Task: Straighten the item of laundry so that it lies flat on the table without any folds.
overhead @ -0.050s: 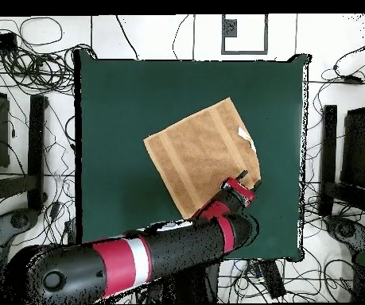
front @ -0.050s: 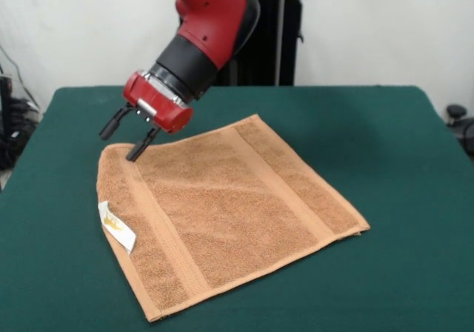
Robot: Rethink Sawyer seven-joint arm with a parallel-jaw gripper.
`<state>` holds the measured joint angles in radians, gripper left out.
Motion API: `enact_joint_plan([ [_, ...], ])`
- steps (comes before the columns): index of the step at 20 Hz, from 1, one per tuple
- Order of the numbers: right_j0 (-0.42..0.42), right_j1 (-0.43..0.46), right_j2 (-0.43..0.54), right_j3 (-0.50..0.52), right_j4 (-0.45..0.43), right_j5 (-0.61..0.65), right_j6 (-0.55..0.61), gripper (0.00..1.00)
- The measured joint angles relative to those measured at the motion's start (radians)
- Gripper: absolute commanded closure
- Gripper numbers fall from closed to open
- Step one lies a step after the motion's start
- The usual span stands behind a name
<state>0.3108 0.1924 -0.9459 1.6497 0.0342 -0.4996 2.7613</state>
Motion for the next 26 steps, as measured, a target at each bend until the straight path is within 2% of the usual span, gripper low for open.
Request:
enact_joint_plan([
  [7, -0.021, 0.000, 0.015, 0.001, 0.000, -0.004, 0.000, 0.00],
  [14, -0.080, 0.008, 0.037, 0.006, 0.000, -0.059, 0.000, 0.00],
  [26, -0.075, 0.019, 0.044, 0.052, 0.001, -0.095, 0.000, 0.00],
])
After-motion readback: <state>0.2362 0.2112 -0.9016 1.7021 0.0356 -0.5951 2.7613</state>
